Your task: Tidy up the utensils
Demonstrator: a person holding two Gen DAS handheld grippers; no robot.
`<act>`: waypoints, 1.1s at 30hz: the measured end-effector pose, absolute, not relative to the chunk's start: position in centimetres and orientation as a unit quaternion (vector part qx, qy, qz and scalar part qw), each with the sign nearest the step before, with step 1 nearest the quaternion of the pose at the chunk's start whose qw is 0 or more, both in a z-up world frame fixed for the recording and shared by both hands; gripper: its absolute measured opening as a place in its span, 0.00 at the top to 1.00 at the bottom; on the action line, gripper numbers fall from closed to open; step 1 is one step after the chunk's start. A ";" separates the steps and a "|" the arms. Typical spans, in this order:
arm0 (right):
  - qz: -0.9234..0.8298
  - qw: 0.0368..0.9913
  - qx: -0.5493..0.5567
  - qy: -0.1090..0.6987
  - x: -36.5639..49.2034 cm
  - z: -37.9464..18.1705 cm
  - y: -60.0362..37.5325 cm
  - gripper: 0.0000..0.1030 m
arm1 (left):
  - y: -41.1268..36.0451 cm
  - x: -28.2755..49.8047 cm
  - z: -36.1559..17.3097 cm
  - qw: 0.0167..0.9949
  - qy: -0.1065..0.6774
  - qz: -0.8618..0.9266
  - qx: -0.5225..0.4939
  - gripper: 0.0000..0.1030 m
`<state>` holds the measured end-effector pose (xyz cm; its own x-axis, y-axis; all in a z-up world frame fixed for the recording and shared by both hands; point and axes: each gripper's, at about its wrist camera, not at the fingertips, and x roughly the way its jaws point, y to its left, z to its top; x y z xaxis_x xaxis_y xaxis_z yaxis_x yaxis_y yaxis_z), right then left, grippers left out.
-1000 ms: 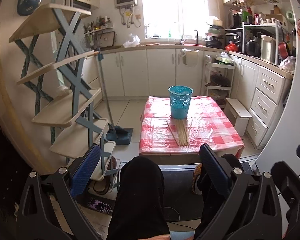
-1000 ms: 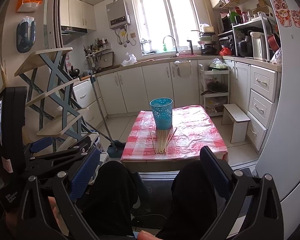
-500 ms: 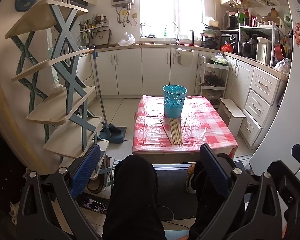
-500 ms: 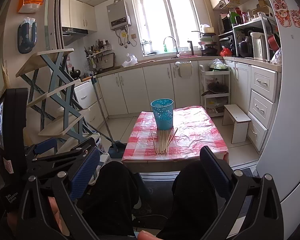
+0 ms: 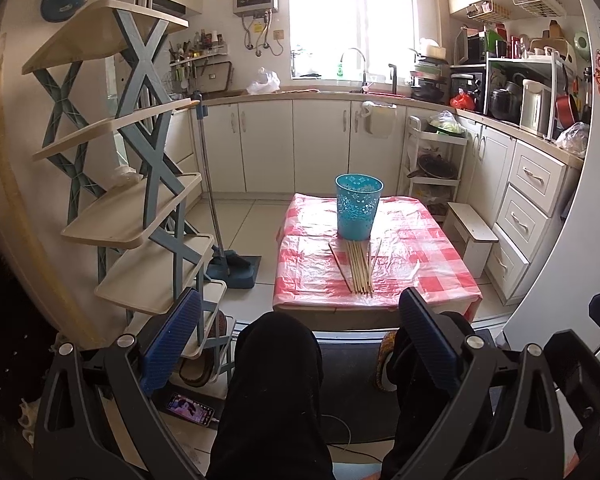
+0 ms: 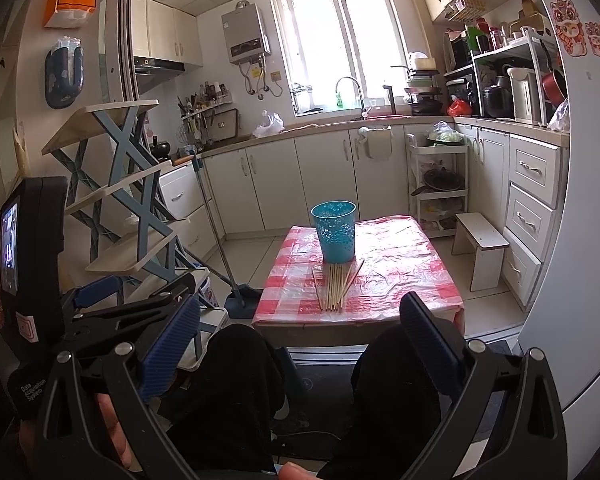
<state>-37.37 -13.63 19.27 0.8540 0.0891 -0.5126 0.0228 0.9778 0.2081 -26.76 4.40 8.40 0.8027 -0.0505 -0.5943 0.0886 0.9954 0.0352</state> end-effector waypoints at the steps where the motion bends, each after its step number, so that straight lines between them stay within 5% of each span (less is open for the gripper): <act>1: 0.021 0.958 0.112 0.263 -37.6 19.2 -13.7 0.07 | 4.4 -26.9 8.4 0.949 0.311 -0.036 0.030 0.08; 33: 0.040 0.966 0.117 0.229 -38.5 19.0 -13.2 0.07 | 4.5 -28.1 8.4 0.949 0.314 -0.028 0.025 0.08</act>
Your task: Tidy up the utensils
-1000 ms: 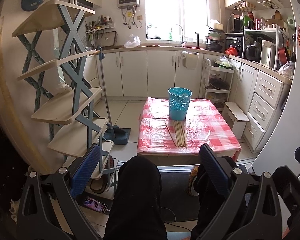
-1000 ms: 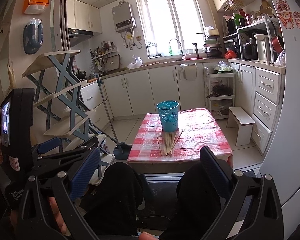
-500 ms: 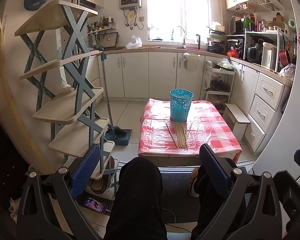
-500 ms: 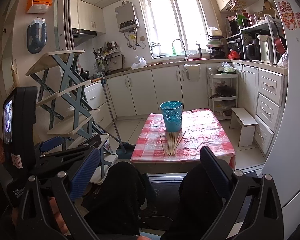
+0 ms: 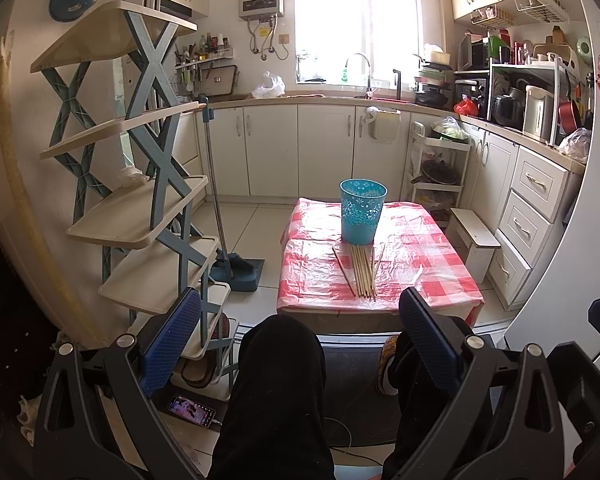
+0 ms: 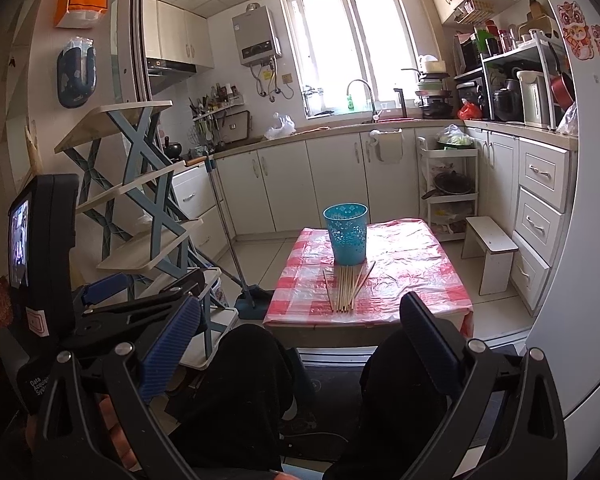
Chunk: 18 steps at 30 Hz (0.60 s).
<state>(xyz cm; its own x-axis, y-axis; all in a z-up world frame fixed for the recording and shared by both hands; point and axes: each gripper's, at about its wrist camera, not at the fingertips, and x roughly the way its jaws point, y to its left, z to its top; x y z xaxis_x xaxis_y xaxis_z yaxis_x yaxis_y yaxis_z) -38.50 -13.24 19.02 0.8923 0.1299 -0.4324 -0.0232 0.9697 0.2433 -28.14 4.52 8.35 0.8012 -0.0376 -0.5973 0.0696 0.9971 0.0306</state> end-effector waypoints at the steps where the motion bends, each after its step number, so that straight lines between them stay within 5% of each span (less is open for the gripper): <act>1: 0.040 0.966 0.117 0.229 -38.5 19.0 -13.2 0.07 | 4.5 -28.1 8.3 0.949 0.314 -0.028 0.025 0.08; 18: 0.045 0.966 0.103 0.234 -35.2 18.8 -13.8 0.07 | 4.3 -26.2 7.8 0.946 0.322 -0.029 0.016 0.08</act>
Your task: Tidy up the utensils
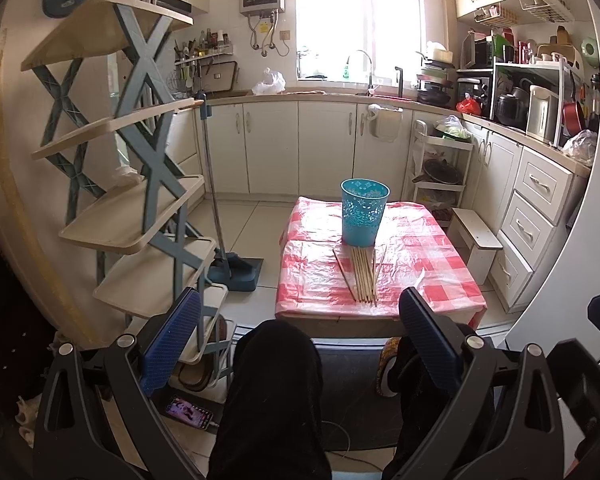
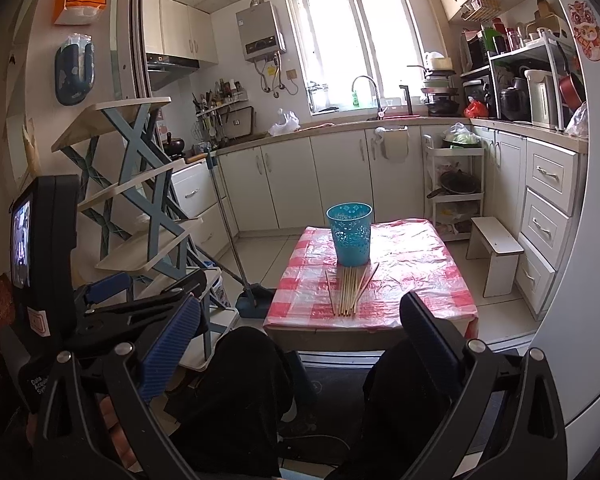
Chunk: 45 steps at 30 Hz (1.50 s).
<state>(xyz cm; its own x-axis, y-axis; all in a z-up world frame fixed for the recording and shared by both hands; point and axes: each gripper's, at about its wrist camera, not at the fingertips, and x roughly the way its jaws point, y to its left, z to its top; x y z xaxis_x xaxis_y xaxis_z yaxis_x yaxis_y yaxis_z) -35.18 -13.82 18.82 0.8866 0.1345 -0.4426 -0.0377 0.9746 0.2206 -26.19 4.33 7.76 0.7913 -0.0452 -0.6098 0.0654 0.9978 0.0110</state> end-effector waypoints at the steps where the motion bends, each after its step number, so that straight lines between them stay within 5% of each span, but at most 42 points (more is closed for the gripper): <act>1: 0.043 0.965 0.104 0.236 -34.3 18.6 -14.1 0.07 | 4.3 -25.6 7.6 0.946 0.323 -0.031 0.012 0.08; 11: 0.007 0.940 0.111 0.323 -21.0 10.9 -17.3 0.07 | 2.4 -12.4 0.6 0.907 0.421 -0.028 0.015 0.08; 16: 0.002 0.920 0.121 0.372 -13.8 6.3 -18.6 0.30 | 2.0 -5.7 -3.4 0.886 0.464 -0.026 0.005 0.08; 27: -0.027 0.886 0.135 0.443 0.0 -2.8 -21.1 0.53 | 0.4 2.9 -8.6 0.858 0.513 0.001 0.007 0.08; 41: -0.051 0.851 0.106 0.511 11.1 -9.2 -22.0 0.60 | -2.1 10.8 -13.0 0.848 0.529 0.028 0.009 0.10; 45: -0.034 0.852 0.064 0.519 11.6 -9.7 -21.8 0.70 | -3.2 11.9 -14.0 0.843 0.535 0.034 0.038 0.20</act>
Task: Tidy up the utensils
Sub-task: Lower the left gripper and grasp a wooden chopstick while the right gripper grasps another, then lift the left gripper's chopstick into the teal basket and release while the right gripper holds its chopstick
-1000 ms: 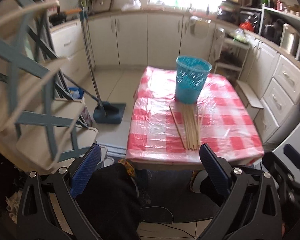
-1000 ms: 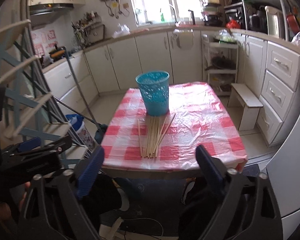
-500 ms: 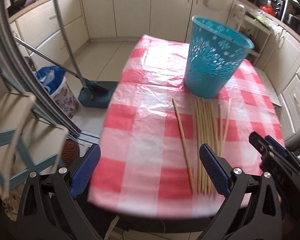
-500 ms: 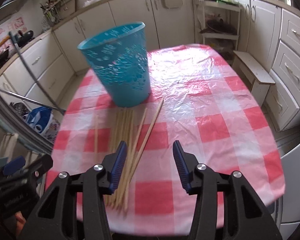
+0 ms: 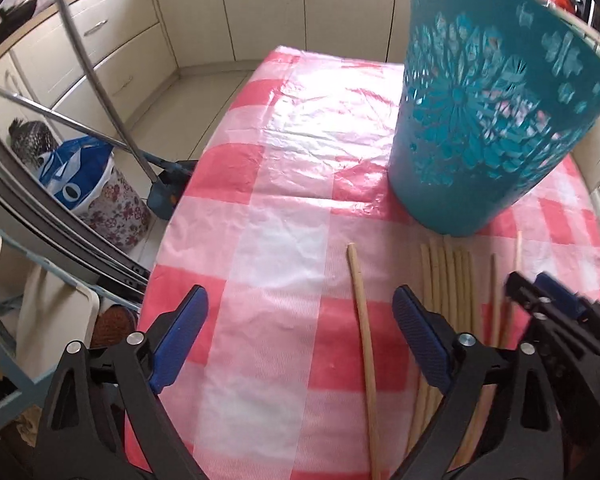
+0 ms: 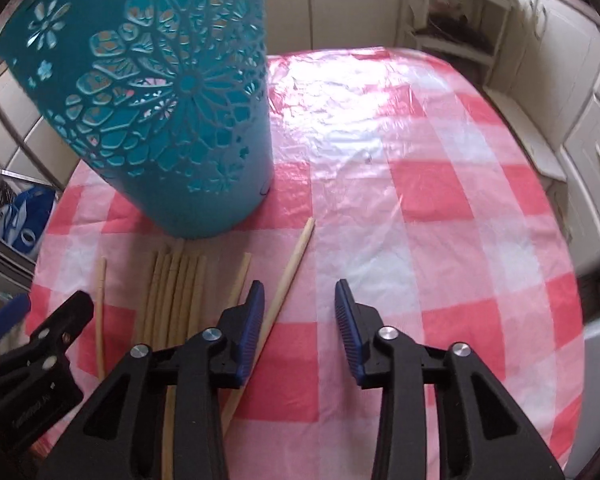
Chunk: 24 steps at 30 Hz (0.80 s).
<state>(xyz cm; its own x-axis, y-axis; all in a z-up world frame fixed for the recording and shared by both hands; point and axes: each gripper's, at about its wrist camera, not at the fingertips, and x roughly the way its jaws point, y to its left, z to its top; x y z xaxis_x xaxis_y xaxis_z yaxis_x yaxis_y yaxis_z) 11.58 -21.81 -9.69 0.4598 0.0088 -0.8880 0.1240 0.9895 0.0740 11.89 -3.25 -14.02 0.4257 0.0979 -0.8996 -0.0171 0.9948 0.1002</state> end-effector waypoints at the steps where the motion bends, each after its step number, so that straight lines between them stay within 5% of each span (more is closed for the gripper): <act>1: -0.020 0.852 0.052 0.520 11.6 -9.7 -21.9 0.77 | -3.4 12.1 -14.4 0.840 0.540 0.030 0.040 0.23; 9: 0.060 0.848 0.012 0.526 10.2 -9.7 -23.5 0.87 | -4.1 11.6 -13.9 0.848 0.526 -0.039 0.053 0.69; 13: 0.066 0.846 0.013 0.529 9.8 -9.9 -24.2 0.87 | -4.7 11.7 -13.5 0.845 0.525 -0.064 0.076 0.71; 18: 0.078 0.840 -0.007 0.536 9.5 -9.5 -23.5 0.94 | -5.6 12.2 -12.7 0.836 0.536 -0.099 0.063 0.95; 24: 0.065 0.842 -0.006 0.535 9.2 -9.5 -25.1 0.94 | -4.5 12.3 -11.8 0.827 0.549 -0.121 0.017 0.96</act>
